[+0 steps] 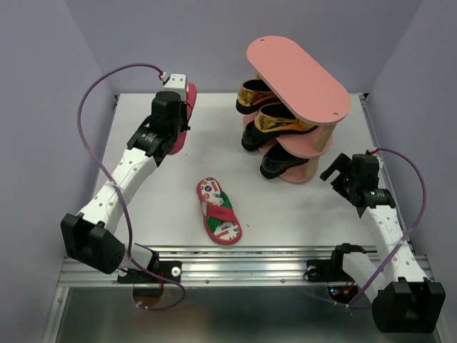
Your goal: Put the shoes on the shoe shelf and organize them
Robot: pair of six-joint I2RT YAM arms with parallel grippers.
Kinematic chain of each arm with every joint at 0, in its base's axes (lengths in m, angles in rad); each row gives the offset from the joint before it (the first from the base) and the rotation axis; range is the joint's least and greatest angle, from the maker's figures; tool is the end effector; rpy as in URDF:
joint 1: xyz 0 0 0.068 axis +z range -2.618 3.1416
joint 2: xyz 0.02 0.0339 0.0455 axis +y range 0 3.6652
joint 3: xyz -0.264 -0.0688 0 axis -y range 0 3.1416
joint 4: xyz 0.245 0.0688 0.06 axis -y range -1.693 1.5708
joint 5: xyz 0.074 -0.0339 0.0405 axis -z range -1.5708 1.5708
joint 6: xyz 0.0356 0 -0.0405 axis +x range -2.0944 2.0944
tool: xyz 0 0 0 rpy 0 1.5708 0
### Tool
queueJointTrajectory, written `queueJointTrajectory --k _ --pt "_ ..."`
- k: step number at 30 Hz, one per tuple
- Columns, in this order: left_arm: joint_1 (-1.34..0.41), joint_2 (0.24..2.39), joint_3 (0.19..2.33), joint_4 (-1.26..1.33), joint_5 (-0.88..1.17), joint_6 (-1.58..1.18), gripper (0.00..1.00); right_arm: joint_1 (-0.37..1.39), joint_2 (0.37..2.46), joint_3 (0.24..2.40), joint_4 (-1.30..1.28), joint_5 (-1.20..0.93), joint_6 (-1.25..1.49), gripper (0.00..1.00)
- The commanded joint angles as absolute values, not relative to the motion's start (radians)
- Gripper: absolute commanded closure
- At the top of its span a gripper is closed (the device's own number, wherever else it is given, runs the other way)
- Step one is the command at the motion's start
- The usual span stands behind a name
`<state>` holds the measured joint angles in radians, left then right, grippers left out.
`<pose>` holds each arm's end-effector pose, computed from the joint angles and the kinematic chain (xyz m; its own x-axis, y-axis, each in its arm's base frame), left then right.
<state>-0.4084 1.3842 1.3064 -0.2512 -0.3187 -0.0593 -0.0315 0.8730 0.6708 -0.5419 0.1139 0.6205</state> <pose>0.2999 -0.1176 0.3789 -0.3022 0.0695 -0.9507 0.0872 0.9952 0.0450 0.1827 -0.0098 0.2513 -0.4840 0.5932 -0.6433 0.4871 0.7934 0.3651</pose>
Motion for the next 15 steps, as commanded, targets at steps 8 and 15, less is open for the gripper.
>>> queueJointTrajectory --k 8,15 --pt "-0.416 1.423 1.825 -0.178 -0.008 0.17 1.0 -0.034 0.854 0.684 -0.512 0.109 0.611 0.0" --pt "-0.506 1.684 2.196 -0.239 0.119 0.254 1.0 -0.034 0.838 0.698 -0.528 0.121 0.611 0.0"
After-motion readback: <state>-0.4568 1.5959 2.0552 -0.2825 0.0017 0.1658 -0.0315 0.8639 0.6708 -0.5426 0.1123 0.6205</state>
